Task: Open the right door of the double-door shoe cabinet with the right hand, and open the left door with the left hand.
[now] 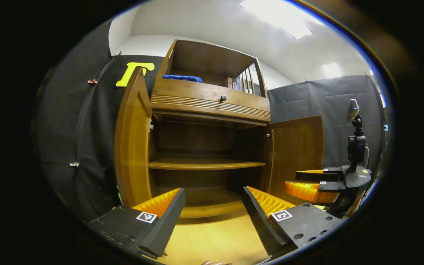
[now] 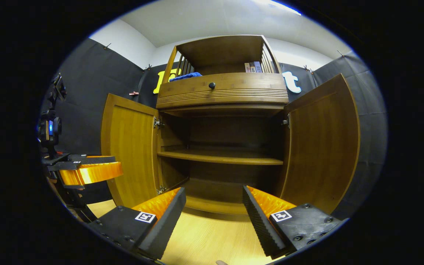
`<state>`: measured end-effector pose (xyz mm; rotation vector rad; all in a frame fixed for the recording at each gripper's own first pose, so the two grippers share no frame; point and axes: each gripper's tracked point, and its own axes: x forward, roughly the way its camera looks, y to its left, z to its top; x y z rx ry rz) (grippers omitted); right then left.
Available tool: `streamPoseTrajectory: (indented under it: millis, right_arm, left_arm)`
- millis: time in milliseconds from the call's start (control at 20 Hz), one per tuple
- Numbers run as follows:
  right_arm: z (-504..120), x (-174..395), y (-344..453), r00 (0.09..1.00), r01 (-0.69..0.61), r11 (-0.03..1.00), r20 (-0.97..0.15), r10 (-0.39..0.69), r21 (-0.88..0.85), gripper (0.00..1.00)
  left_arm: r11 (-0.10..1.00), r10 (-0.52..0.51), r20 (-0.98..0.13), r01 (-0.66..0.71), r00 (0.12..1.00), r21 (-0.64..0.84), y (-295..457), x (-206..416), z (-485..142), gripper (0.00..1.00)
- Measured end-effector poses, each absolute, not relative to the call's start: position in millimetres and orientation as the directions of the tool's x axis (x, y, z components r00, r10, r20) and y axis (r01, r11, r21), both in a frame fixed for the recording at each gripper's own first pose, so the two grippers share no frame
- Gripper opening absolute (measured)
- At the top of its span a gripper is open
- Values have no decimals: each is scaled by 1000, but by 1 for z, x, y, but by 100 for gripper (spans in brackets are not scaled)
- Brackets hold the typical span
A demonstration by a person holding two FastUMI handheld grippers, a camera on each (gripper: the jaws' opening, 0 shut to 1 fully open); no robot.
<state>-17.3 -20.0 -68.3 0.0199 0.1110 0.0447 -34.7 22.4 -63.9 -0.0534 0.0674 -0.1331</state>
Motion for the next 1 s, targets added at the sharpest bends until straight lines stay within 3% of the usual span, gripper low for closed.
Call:
streamPoseTrajectory:
  millis: [50,150,200,500,550,600,1000]
  right_arm:
    - [-66,-19,-20,994,-45,999,-104,47,19,99]
    - [-61,-23,-19,995,-50,999,-89,51,13,98]
    - [-59,-25,-19,995,-51,999,-82,52,8,98]
    - [-50,-34,-20,997,-54,999,-58,53,1,99]
    - [-49,-35,-20,997,-54,999,-58,54,4,99]
    - [-48,-35,-20,997,-54,999,-57,54,5,99]
    - [-42,-42,-16,997,-62,998,-39,62,2,100]
  left_arm:
    - [991,-129,-62,127,990,-47,22,-33,-65,96]
    - [991,-129,-60,127,990,-33,18,-30,-65,100]
    - [990,-136,-60,134,989,-35,15,-29,-66,96]
    - [991,-129,-48,127,990,-32,13,-27,-65,96]
    - [992,-127,-46,126,991,-31,12,-27,-64,100]
    - [992,-126,-42,125,991,-31,12,-28,-62,96]
    - [993,-118,-32,117,993,-31,14,-35,-58,96]
